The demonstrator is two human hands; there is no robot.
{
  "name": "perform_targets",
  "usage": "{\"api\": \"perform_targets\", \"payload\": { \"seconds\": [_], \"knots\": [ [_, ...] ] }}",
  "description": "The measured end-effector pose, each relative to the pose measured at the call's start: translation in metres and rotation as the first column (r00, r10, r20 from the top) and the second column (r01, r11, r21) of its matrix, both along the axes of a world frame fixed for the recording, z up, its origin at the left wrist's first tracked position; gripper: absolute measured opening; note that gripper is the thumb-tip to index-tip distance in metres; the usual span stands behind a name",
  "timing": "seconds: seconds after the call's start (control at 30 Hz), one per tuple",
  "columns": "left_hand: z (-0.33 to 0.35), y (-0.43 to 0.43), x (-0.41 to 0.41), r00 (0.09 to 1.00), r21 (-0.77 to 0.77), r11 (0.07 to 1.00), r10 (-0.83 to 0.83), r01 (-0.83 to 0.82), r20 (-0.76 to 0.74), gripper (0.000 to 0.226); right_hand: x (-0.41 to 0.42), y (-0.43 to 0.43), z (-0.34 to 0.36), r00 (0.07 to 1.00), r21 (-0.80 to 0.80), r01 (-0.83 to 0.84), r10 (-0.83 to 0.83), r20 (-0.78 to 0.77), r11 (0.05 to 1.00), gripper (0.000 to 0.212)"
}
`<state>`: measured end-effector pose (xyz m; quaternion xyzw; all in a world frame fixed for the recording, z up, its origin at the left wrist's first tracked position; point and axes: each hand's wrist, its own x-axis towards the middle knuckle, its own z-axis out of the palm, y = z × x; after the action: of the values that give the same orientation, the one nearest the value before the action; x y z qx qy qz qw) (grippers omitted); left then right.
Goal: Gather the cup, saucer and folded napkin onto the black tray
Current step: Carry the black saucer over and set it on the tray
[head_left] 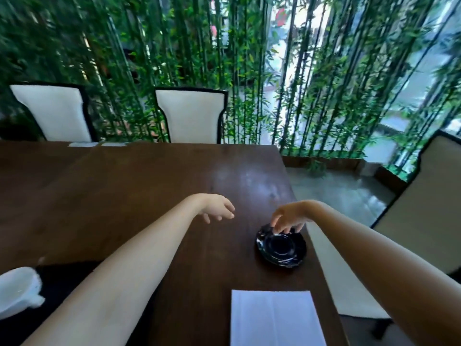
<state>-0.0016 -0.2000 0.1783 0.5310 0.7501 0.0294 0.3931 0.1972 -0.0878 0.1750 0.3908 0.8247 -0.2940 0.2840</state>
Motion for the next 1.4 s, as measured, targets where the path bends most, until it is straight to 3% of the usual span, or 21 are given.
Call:
{"api": "perform_targets", "payload": {
  "seconds": [0.27, 0.4, 0.63, 0.9, 1.03, 1.17, 1.4],
  "knots": [
    [-0.028, 0.065, 0.058, 1.000, -0.025, 1.000, -0.016, 0.017, 0.025, 0.048, 0.065, 0.055, -0.028, 0.994, 0.005, 0.112, -0.112, 0.012, 0.994, 0.045],
    [-0.045, 0.078, 0.066, 0.998, 0.050, 0.997, 0.063, -0.064, 0.027, 0.052, 0.076, 0.066, -0.050, 0.984, 0.017, 0.172, -0.171, -0.040, 0.985, 0.045],
    [-0.087, 0.090, 0.061, 0.996, 0.095, 0.993, 0.076, -0.072, -0.038, 0.063, 0.073, 0.076, -0.102, 0.987, 0.111, 0.146, -0.137, -0.090, 0.983, 0.053],
    [-0.150, 0.101, 0.060, 0.997, 0.162, 0.984, 0.073, -0.077, 0.027, 0.065, 0.068, 0.080, -0.157, 0.930, 0.186, 0.309, -0.255, -0.265, 0.933, 0.049],
    [-0.172, 0.094, 0.068, 0.990, 0.215, 0.968, 0.140, -0.130, -0.032, 0.063, 0.072, 0.077, -0.170, 0.883, 0.135, 0.374, -0.308, -0.355, 0.918, 0.050],
    [-0.180, 0.084, 0.076, 0.966, 0.218, 0.943, 0.233, -0.253, 0.111, 0.050, 0.073, 0.075, -0.173, 0.834, 0.075, 0.412, -0.343, -0.432, 0.908, 0.049],
    [-0.181, 0.078, 0.083, 0.949, 0.258, 0.919, 0.253, -0.297, 0.191, 0.030, 0.076, 0.075, -0.176, 0.740, -0.056, 0.490, -0.449, -0.501, 0.870, 0.048]
  ]
}}
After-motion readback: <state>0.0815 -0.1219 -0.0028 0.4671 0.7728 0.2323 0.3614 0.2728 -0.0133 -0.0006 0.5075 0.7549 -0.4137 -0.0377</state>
